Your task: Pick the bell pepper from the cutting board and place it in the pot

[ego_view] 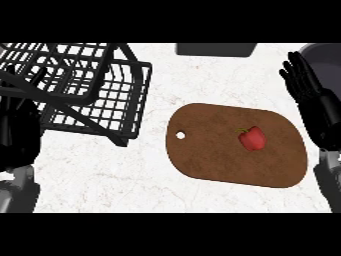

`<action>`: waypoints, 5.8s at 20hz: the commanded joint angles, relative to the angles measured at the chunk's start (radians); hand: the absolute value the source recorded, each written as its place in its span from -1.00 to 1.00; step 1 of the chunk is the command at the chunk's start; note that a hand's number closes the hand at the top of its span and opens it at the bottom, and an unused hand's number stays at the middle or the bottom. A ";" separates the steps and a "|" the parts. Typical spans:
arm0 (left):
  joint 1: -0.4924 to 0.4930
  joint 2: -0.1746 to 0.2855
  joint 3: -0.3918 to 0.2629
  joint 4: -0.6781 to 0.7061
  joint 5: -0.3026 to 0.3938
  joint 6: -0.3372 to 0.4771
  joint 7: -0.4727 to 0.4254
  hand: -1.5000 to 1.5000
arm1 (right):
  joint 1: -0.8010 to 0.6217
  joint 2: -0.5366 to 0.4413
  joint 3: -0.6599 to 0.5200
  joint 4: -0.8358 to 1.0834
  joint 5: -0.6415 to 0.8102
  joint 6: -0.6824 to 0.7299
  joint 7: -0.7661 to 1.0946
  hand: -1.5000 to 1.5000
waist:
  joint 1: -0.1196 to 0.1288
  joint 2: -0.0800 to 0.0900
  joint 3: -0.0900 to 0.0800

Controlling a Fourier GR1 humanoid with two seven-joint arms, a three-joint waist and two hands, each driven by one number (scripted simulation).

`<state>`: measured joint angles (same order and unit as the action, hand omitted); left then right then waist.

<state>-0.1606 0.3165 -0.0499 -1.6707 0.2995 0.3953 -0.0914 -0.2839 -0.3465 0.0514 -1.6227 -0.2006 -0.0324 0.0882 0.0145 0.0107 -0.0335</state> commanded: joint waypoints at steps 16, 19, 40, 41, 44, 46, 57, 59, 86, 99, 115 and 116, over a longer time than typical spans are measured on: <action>0.130 0.066 -0.134 -0.009 0.054 -0.115 0.221 0.00 | -0.139 -0.326 0.146 -0.088 0.189 0.591 -0.724 -1.00 | -0.040 0.001 0.041; 0.129 0.066 -0.137 -0.028 0.058 -0.124 0.234 0.00 | -0.188 -0.429 0.102 -0.065 0.321 0.571 -0.749 -1.00 | -0.045 0.001 0.037; 0.078 0.016 -0.189 -0.083 -0.040 -0.069 0.365 0.00 | -0.159 -0.611 0.209 -0.225 0.603 0.667 -0.476 -1.00 | -0.018 -0.012 0.033; 0.020 0.031 -0.173 -0.036 -0.004 -0.109 0.391 0.00 | -0.224 -0.571 0.274 -0.157 0.662 0.662 -0.440 -1.00 | -0.007 -0.007 0.033; -0.025 0.005 -0.159 0.003 -0.031 -0.087 0.387 0.00 | -0.166 -0.587 0.277 -0.133 0.740 0.642 -0.512 -1.00 | -0.017 -0.008 0.034; 0.016 -0.016 -0.161 0.057 -0.033 -0.125 0.310 0.00 | -0.218 -0.528 0.339 -0.128 0.812 0.661 -0.444 -1.00 | -0.007 -0.007 0.033; 0.056 -0.046 -0.105 0.013 -0.066 -0.172 0.332 0.00 | -0.128 -0.408 0.233 -0.145 0.946 0.678 -0.468 -1.00 | -0.012 -0.011 0.033; 0.042 -0.104 -0.140 0.022 -0.096 -0.149 0.326 0.00 | -0.100 -0.384 0.243 -0.105 1.009 0.617 -0.514 -1.00 | -0.013 -0.011 0.033; 0.083 -0.149 -0.079 -0.046 -0.188 -0.225 0.398 0.00 | -0.094 -0.067 0.350 0.117 1.471 0.524 -0.367 -1.00 | -0.008 -0.010 0.034; 0.083 -0.162 -0.005 -0.089 -0.183 -0.280 0.431 0.00 | -0.082 -0.065 0.277 0.220 1.580 0.469 -0.511 -1.00 | -0.011 -0.011 0.034; 0.058 -0.183 0.042 -0.041 -0.215 -0.242 0.438 0.00 | -0.003 -0.095 -0.178 0.353 1.407 0.452 -0.419 1.00 | -0.113 -0.010 0.038; 0.071 -0.168 0.061 -0.054 -0.202 -0.253 0.429 0.00 | 0.013 -0.113 -0.260 0.395 1.383 0.449 -0.377 1.00 | -0.130 -0.007 0.039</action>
<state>-0.1026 0.1375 -0.0158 -1.7224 0.0937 0.1356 0.3475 -0.3229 -0.4122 0.0385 -1.3148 1.2653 0.4057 -0.4133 -0.0524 -0.0002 0.0021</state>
